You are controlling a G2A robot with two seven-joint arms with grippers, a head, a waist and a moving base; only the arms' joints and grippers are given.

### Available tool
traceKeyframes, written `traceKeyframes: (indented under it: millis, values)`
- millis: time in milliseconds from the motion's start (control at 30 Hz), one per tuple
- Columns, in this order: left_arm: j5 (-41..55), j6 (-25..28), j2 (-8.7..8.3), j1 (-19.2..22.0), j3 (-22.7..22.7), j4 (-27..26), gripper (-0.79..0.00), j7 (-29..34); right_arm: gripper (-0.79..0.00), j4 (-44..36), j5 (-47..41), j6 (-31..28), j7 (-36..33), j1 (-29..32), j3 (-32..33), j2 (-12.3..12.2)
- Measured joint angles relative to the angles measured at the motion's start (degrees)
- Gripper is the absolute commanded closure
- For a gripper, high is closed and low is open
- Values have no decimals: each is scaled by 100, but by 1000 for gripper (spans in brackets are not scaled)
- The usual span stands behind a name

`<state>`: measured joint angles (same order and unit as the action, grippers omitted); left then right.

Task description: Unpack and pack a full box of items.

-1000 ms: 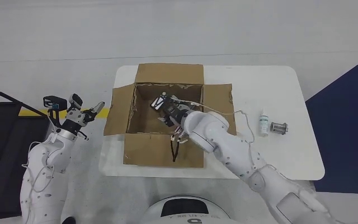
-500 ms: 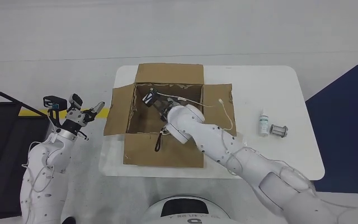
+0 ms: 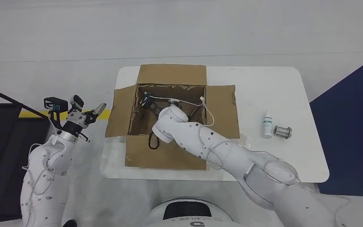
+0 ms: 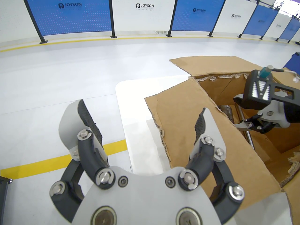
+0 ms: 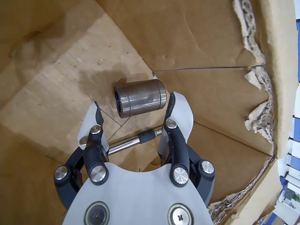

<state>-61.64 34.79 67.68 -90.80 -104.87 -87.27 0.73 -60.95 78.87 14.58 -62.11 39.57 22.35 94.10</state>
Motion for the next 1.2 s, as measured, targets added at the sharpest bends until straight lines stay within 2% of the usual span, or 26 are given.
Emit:
traceKeyframes:
  millis: [267, 367, 733, 800, 1067, 1200]
  values:
    - [0, 0, 0, 0, 0, 0, -785, 0, -434, 712, 58, 59, -14, -117, -35, 353]
    - [0, 0, 0, 0, 0, 0, -785, 0, -428, 907, 78, 4, -77, -163, -21, 452]
    - [0, 0, 0, 0, 0, 0, -785, 0, -326, 1488, 111, -293, -83, -285, 64, 747]
    - [0, 0, 0, 0, 0, 0, -785, 0, -299, 1565, 97, -364, -82, -300, 95, 793]
    - [0, 0, 0, 0, 0, 0, -785, 0, -34, 1626, 232, -531, -110, -308, 248, 853]
    - [0, 0, 0, 0, 0, 0, -785, 0, 0, 1371, 425, -563, -181, -211, 345, 795]
